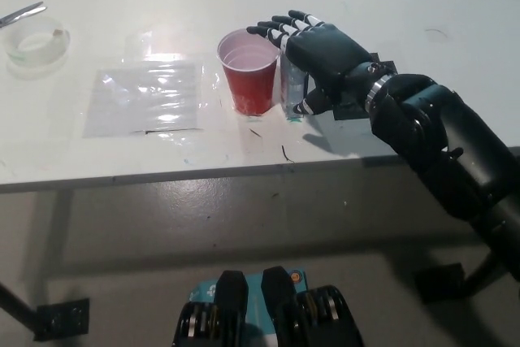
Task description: The robot uses its right hand to press the hand soap kept in the middle of the table to get liquid hand soap out
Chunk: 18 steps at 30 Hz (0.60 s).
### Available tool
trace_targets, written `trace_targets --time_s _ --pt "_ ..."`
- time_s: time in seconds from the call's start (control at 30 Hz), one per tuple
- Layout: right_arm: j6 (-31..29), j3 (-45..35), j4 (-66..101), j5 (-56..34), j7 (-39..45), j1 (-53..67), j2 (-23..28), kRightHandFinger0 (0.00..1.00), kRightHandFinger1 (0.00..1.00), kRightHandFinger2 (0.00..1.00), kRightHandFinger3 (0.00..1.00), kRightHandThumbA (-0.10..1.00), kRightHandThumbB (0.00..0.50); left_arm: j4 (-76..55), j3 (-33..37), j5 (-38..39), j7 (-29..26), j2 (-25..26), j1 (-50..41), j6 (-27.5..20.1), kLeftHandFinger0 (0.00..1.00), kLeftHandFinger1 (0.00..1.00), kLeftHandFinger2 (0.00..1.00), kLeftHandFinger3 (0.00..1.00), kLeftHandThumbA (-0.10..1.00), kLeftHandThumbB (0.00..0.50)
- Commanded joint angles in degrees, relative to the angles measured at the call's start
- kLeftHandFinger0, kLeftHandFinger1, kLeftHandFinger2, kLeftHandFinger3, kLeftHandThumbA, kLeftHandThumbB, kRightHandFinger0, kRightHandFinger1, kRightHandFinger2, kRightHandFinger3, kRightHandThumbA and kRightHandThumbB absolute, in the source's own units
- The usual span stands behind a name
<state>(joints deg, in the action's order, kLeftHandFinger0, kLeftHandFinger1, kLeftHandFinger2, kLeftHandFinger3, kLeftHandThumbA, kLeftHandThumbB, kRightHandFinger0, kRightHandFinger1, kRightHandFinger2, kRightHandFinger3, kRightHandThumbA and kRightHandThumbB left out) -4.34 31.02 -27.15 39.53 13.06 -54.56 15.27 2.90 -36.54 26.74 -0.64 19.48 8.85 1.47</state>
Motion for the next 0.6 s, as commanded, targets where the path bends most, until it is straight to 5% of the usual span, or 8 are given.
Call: trace_targets --time_s 0.0,0.57 --pt "2.00 -0.04 -0.42 0.40 1.83 1.94 -0.62 1.00 1.00 1.00 1.00 1.00 0.489 -1.41 0.03 -0.61 -0.27 1.81 0.38 -2.31 0.70 0.77 0.77 0.95 0.97 0.110" --pt "-6.41 0.92 -18.55 2.19 -13.35 1.64 -5.44 1.00 1.00 1.00 1.00 1.00 0.497 -2.06 0.68 -1.00 0.07 1.63 -0.34 -2.77 0.73 0.77 0.78 0.90 1.00 0.092"
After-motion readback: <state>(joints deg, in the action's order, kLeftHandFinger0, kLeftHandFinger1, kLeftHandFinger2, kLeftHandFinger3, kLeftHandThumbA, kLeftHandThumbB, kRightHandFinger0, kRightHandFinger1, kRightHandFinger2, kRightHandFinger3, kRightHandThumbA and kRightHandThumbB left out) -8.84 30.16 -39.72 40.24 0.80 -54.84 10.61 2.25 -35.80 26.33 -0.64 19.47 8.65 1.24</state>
